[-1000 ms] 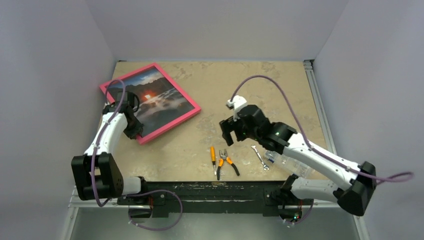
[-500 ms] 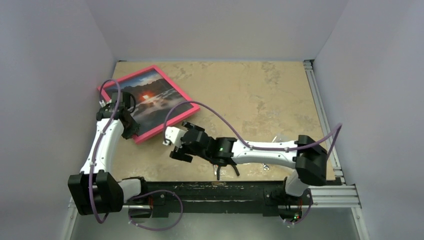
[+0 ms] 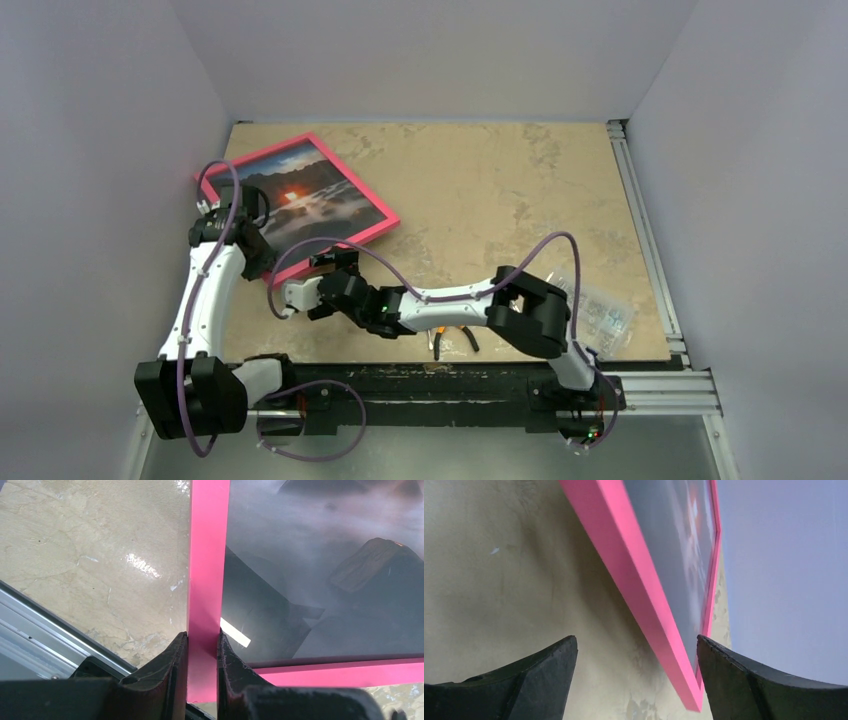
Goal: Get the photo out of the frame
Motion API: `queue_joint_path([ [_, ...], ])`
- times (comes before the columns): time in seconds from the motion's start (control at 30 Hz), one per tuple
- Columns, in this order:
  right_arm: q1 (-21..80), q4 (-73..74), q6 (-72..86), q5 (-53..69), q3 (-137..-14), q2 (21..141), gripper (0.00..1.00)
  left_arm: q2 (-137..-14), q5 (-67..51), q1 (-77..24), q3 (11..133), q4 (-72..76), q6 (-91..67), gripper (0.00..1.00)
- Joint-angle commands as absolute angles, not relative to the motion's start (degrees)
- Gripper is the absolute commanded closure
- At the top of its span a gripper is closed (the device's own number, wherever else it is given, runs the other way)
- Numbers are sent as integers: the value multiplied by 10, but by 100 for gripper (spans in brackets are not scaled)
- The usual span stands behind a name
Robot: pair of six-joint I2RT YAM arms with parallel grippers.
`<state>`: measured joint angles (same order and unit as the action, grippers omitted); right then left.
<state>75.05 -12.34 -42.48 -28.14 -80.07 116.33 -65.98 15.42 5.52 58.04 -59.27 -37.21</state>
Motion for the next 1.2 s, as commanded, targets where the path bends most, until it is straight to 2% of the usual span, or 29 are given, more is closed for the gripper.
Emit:
queue_joint_path([
  [0.0,751,-207,-527,-293,-848,1207,17,-640,164,52,627,-589,-355,100],
  [0.23,751,-341,-620,-335,-872,1278,22,-634,146,51,627,-598,-359,100],
  [0.37,751,-389,-653,-356,-874,1296,34,-627,149,51,626,-601,-358,100],
  [0.43,750,-404,-659,-355,-866,1297,41,-624,149,52,627,-601,-359,100],
  [0.53,751,-408,-659,-359,-862,1294,60,-622,145,51,632,-604,-362,100],
  [0.73,751,-416,-651,-376,-844,1274,85,-593,138,52,632,-596,-364,100],
  [0.77,751,-410,-643,-376,-841,1268,89,-587,135,51,633,-594,-363,97],
  [0.83,751,-408,-629,-380,-831,1256,97,-573,128,52,640,-592,-362,74],
  [0.87,751,-411,-624,-383,-824,1249,99,-566,121,52,643,-590,-363,66],
  [0.97,751,-417,-596,-392,-798,1218,100,-549,101,51,660,-587,-360,46],
  [1.03,752,-410,-568,-398,-781,1187,100,-539,86,50,676,-591,-363,36],
  [1.17,752,-395,-496,-410,-751,1131,100,-518,63,48,736,-597,-369,24],
])
